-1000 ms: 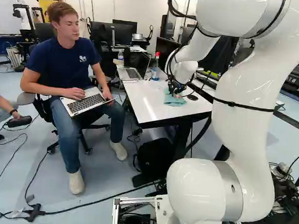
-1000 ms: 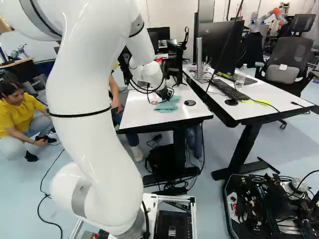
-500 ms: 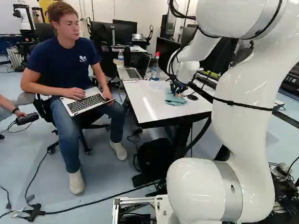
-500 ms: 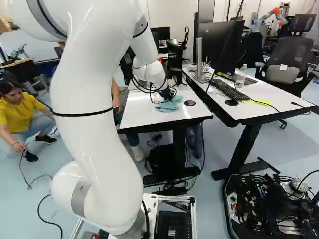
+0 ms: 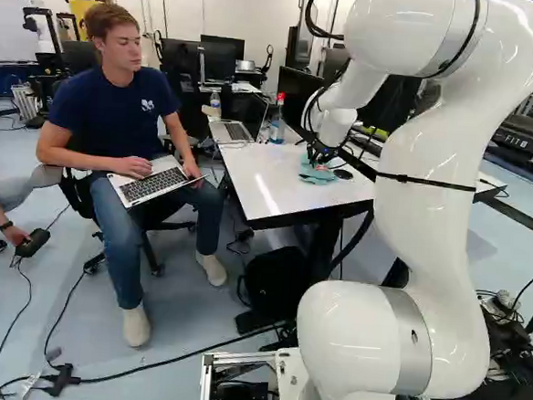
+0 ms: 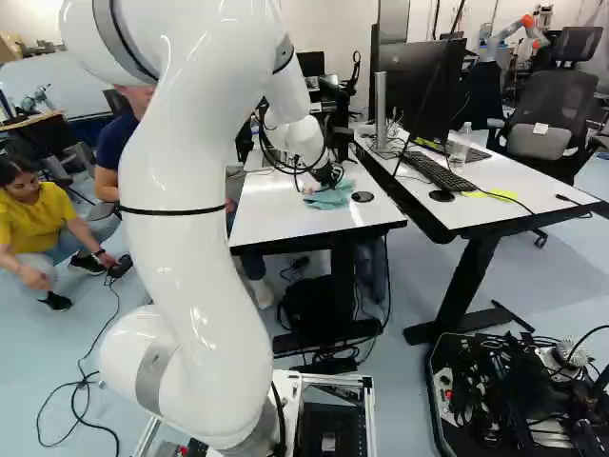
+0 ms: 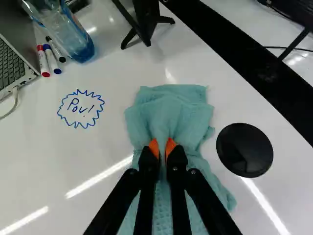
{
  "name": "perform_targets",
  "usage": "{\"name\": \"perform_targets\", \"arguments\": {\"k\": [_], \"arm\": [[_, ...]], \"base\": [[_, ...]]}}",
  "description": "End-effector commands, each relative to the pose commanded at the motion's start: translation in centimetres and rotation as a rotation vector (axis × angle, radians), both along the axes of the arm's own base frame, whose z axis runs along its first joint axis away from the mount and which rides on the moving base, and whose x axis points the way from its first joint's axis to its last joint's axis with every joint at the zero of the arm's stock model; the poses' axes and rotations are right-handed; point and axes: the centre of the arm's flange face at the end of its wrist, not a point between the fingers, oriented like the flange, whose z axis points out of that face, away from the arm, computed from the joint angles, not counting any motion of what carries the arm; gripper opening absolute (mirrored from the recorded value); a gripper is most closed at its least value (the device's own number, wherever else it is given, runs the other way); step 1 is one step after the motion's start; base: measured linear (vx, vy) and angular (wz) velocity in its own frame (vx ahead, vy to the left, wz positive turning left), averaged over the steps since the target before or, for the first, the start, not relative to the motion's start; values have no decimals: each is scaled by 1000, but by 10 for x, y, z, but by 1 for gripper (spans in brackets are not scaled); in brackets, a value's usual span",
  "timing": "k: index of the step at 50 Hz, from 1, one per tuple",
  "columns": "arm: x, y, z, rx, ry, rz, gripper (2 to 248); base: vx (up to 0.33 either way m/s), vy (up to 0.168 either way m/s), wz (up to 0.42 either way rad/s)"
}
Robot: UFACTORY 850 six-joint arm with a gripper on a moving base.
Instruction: Clean the table with the green towel
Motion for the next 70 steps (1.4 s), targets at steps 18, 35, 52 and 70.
{"name": "perform_targets", "arguments": {"k": [18,35,52,70], "arm": [[26,18,-2,-3,-16,36,36],[8,37,0,0,-1,62,36],[-23,40,2,3,19,60,36],[-55,30,4,6,35,34,36]], "base": [[0,0,0],[0,0,0],[0,0,0],[0,0,0]]}}
